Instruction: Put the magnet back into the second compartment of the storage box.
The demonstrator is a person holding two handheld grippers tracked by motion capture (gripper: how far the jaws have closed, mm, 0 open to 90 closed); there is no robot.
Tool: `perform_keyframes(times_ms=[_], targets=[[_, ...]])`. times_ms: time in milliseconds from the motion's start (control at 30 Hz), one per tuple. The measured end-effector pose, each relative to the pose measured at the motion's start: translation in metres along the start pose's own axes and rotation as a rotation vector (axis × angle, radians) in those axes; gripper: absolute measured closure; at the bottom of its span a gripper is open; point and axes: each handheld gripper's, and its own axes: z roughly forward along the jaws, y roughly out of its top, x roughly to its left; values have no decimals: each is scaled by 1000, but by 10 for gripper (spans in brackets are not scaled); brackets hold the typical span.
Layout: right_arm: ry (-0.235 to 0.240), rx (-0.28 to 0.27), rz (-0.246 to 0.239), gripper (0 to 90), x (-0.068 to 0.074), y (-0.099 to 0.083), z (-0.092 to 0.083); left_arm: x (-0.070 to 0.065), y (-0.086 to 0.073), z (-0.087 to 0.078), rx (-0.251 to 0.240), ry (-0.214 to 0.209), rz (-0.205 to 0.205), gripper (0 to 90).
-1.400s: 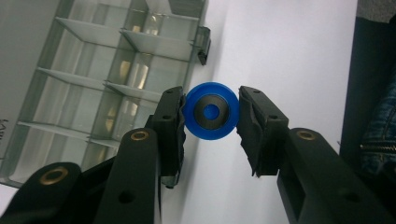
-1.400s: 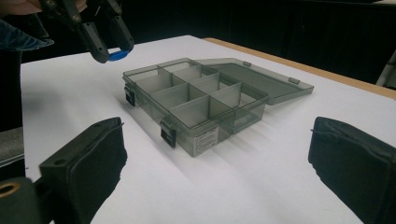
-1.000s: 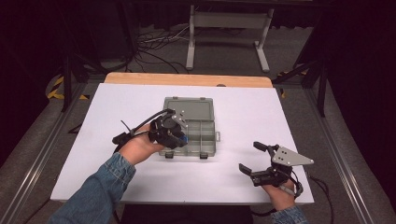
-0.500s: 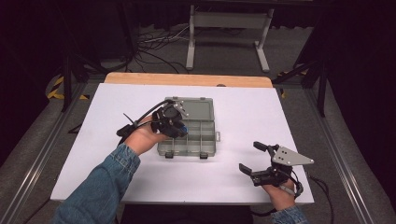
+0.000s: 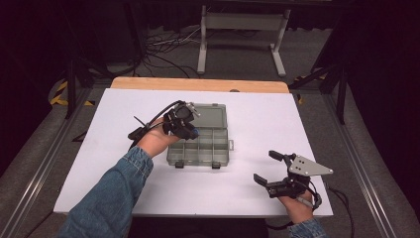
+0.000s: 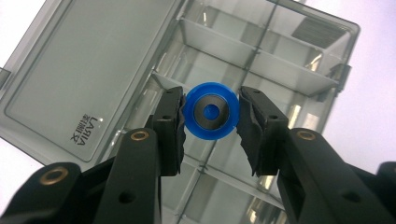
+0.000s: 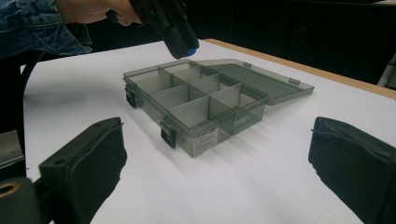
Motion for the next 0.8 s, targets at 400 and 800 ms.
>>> perform_keyframes(times_ms=[400, 800], targets=[[3, 0, -2, 44, 0, 0, 0, 9, -3, 14, 27, 12, -24, 623], [6, 0, -4, 43, 0, 0, 0, 15, -7, 33, 70, 6, -39, 623]])
